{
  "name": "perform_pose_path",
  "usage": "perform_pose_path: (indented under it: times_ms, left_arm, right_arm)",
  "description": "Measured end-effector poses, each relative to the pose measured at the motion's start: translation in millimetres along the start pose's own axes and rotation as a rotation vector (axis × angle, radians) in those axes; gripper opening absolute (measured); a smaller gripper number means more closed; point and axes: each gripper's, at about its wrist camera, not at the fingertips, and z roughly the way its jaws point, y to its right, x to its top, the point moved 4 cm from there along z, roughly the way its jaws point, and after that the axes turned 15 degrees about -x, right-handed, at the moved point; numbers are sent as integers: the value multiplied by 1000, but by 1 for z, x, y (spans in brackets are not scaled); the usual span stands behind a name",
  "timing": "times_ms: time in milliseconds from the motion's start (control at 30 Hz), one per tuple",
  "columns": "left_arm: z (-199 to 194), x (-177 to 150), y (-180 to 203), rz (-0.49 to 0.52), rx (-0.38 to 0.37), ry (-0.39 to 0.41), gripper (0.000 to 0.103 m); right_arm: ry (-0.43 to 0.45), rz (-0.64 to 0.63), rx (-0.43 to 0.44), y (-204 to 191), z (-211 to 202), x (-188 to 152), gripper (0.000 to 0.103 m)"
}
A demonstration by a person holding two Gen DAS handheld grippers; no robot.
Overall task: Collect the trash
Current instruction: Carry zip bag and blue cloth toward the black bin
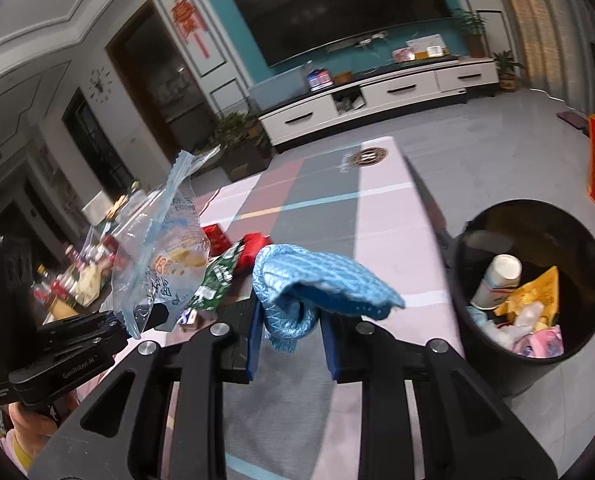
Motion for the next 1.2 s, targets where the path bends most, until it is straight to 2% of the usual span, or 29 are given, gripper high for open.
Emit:
perform_pose_path:
  times_ms: [367, 567, 800, 933, 1133, 1200]
  left_arm:
    - [59, 23, 48, 84, -58, -60, 8]
    - [101, 36, 73, 119, -111, -105, 8]
    - [151, 47, 109, 160, -196, -159, 8]
    - [177, 51, 126, 184, -215, -186, 8]
    - [210, 51, 135, 175, -229, -240, 10]
    - [219, 53, 135, 171, -220, -251, 13]
  right_arm:
    - [34, 114, -92, 64, -7, 3, 26]
    - [51, 171, -189, 105, -8, 2, 26]
    - [37, 247, -264, 146, -2, -2, 27]
    - [15, 278, -298, 162, 7, -6, 27]
    - [-27, 311, -330, 180, 21, -9, 32]
    - [-38, 325, -347, 185, 24, -12, 41]
